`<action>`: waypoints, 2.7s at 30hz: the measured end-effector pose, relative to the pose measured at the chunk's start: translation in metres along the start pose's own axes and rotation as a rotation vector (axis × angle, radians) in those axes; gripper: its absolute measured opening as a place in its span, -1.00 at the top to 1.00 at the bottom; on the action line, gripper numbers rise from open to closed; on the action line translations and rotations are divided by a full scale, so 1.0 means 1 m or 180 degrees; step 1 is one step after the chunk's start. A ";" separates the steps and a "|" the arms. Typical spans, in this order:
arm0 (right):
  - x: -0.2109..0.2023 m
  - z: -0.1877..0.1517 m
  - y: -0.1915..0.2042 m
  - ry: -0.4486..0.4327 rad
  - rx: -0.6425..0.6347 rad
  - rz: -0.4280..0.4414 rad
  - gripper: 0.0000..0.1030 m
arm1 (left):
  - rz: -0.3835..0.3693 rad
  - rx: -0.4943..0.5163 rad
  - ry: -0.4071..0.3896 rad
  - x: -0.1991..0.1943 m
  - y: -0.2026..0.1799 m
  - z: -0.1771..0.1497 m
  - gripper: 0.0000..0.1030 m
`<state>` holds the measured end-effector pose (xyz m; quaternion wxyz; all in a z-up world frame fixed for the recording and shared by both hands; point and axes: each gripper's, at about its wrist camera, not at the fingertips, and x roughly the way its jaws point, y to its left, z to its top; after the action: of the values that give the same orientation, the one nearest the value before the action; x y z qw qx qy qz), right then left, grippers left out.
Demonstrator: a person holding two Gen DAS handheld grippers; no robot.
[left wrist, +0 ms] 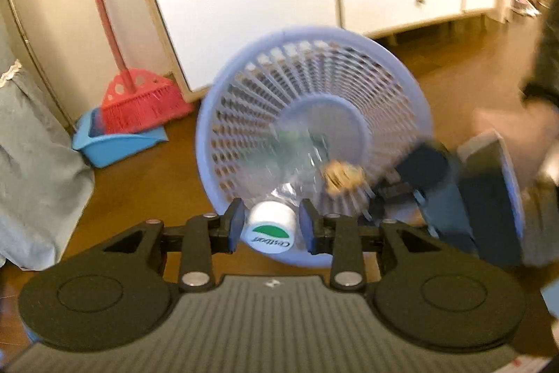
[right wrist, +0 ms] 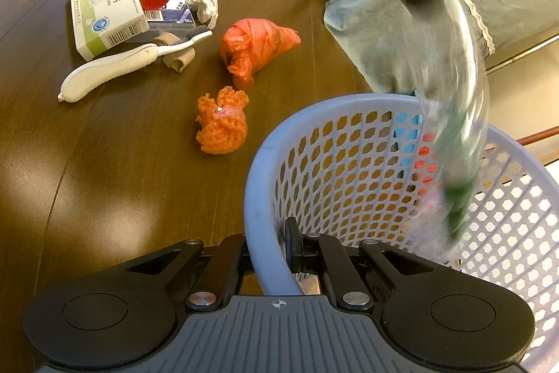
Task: Collect trash
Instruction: 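Carry the bottle to the basket and release it with the left tool, then grasp the white medicine box with the left tool, then lower the white medicine box into the basket and open the left tool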
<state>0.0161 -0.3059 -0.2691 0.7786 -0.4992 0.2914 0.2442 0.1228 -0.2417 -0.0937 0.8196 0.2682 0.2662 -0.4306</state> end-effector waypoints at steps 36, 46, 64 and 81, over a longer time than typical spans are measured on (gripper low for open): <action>-0.002 -0.004 -0.002 0.0009 0.0013 0.0000 0.97 | 0.0625 0.1198 0.1569 -0.025 -0.019 -0.262 -0.75; -0.002 -0.005 0.001 0.0021 0.0000 0.0008 0.97 | 0.0499 0.1592 0.1492 -0.013 -0.012 -0.277 -0.63; -0.001 -0.005 -0.002 0.0022 0.0039 0.0018 0.97 | 0.0188 0.0262 0.1291 -0.040 0.014 -0.243 -0.31; -0.001 -0.005 -0.003 0.0026 0.0048 0.0023 0.96 | 0.0322 0.0137 0.1186 -0.070 0.010 -0.206 -0.29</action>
<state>0.0164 -0.3115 -0.2682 0.7803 -0.4932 0.2981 0.2428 0.0550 -0.0591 -0.1920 0.7708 0.3738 0.3902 -0.3374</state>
